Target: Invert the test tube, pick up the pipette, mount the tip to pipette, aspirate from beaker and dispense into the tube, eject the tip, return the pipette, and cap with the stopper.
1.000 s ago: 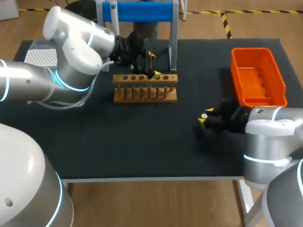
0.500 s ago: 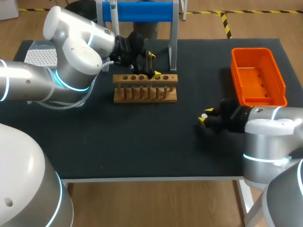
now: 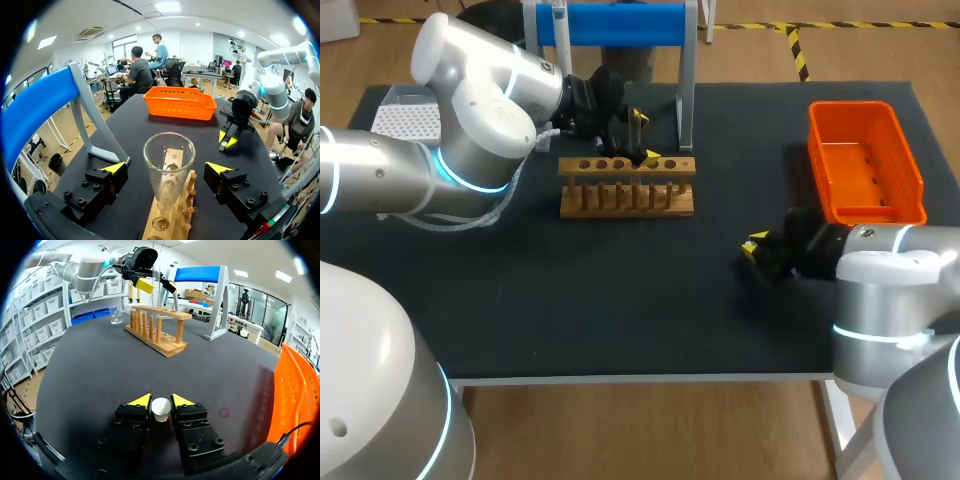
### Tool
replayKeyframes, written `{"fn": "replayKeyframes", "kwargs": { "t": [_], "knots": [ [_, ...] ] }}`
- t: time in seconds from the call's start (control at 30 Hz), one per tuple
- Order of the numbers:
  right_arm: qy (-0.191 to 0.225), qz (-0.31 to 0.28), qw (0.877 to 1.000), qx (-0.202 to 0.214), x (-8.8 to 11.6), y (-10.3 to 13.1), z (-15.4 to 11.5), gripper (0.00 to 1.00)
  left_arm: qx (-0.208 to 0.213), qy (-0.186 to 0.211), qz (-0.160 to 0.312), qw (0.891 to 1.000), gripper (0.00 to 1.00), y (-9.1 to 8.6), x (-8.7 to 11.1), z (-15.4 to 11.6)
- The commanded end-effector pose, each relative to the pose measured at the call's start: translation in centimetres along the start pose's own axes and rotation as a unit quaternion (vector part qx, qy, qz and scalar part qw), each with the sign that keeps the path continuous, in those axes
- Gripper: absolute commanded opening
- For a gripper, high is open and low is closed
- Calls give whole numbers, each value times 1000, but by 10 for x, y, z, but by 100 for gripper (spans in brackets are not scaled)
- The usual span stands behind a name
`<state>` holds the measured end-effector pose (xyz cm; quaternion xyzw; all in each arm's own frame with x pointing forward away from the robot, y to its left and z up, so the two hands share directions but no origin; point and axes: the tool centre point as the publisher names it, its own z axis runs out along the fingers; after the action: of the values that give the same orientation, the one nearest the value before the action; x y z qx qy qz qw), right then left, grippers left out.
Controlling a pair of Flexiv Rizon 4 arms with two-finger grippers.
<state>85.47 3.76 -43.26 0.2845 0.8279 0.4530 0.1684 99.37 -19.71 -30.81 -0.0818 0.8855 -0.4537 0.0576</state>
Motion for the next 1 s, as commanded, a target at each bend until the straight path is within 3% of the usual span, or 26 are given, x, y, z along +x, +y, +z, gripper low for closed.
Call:
{"fn": "replayKeyframes", "kwargs": {
  "t": [0.03,0.5,1.0],
  "knots": [
    [0,1,1000,4,0,0,1,0,-1,3,0,1000,100,0,-1,0],
    [22,3,1000,-11,-3,20,-9,0,-1,3,0,1000,100,0,-1,0],
    [92,-64,993,-20,-11,82,-29,0,-1,3,0,1000,100,0,-1,0]
  ]
}}
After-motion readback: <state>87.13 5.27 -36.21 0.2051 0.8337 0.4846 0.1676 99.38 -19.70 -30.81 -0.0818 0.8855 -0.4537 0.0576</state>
